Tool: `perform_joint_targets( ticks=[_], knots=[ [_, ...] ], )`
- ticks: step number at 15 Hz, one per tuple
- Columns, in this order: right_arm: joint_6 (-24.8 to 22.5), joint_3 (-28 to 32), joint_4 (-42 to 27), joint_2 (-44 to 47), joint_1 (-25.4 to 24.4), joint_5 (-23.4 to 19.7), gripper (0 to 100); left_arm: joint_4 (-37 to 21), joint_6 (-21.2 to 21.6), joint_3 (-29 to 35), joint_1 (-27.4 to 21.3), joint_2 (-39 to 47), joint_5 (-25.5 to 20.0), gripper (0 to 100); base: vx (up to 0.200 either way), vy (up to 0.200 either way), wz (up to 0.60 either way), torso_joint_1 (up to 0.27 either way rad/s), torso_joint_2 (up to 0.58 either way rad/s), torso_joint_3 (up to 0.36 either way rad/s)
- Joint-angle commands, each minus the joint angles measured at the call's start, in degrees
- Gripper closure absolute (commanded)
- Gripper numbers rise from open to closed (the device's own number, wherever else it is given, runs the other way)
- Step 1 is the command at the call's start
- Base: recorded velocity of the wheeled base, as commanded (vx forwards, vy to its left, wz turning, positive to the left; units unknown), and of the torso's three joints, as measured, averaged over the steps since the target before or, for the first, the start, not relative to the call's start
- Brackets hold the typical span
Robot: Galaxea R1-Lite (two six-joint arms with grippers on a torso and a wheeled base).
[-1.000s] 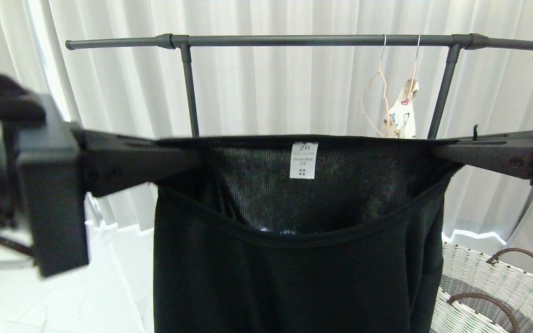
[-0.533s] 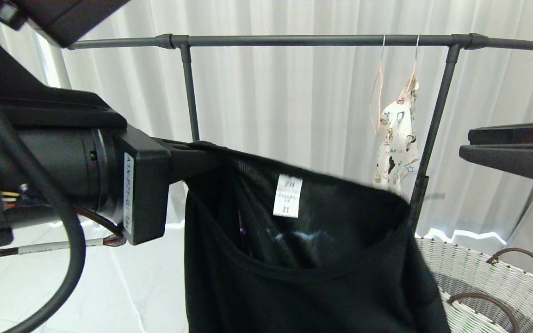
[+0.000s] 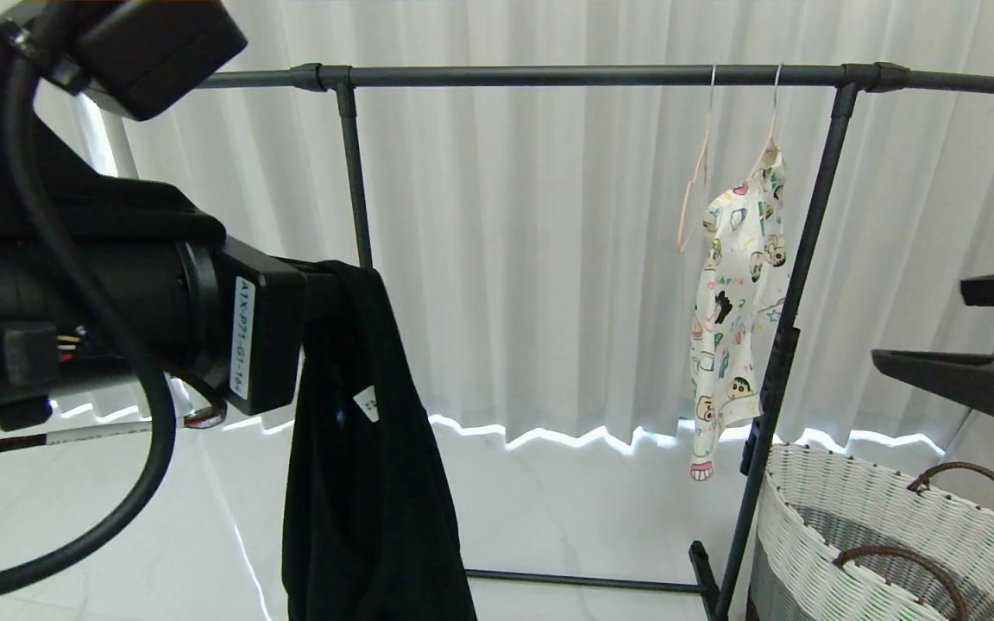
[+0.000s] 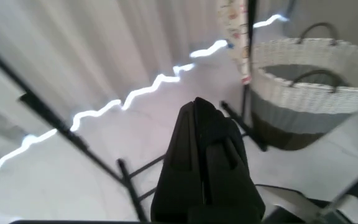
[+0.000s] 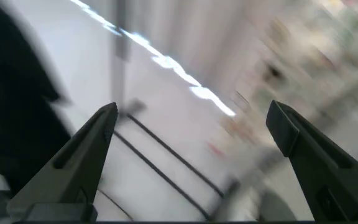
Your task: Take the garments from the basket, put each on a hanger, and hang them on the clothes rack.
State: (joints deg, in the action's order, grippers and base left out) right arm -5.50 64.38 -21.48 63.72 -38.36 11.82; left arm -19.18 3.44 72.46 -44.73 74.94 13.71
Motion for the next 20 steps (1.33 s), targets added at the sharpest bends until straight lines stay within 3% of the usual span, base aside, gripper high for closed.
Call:
perform_joint_targets(
  ticks=[1, 3, 4, 6, 10, 14, 20],
  knots=[
    [-3.8, -0.6, -7.7, -1.1, 10.5, 10.6, 0, -1.5, 2.3, -2.7, 5.5, -2.5, 3.7, 100, 0.0, 0.0, 0.0, 0.0, 0.0, 0.0],
    [-5.4, -3.4, -7.3, -1.8, 15.6, 11.6, 0, -1.7, 5.0, -5.0, 8.7, -4.6, 4.3, 100, 0.0, 0.0, 0.0, 0.0, 0.0, 0.0],
    [-6.7, -5.1, -7.0, -2.9, 20.3, 11.6, 0, -1.7, 6.2, -7.8, 12.6, -5.9, 4.7, 100, 0.0, 0.0, 0.0, 0.0, 0.0, 0.0],
    [-7.1, -7.2, -6.7, -3.9, 24.5, 11.6, 0, -1.4, 6.1, -11.6, 17.7, -7.4, 4.9, 100, 0.0, 0.0, 0.0, 0.0, 0.0, 0.0],
    [-4.8, -11.9, 1.1, -5.0, 25.2, 9.1, 0, -1.3, 6.1, -15.2, 23.6, -9.7, 5.0, 100, 0.0, 0.0, 0.0, 0.0, 0.0, 0.0],
    [-4.5, -13.1, 5.3, -4.7, 28.1, 2.0, 0, -1.3, 6.1, -16.9, 24.2, -12.4, 4.9, 100, 0.0, 0.0, 0.0, 0.01, -0.03, -0.02],
    [-4.4, -13.1, 5.4, -4.9, 28.3, 2.0, 0, -1.3, 6.2, -16.8, 24.2, -12.4, 4.9, 100, 0.0, 0.0, 0.0, 0.124, -0.37, -0.251]
  ],
)
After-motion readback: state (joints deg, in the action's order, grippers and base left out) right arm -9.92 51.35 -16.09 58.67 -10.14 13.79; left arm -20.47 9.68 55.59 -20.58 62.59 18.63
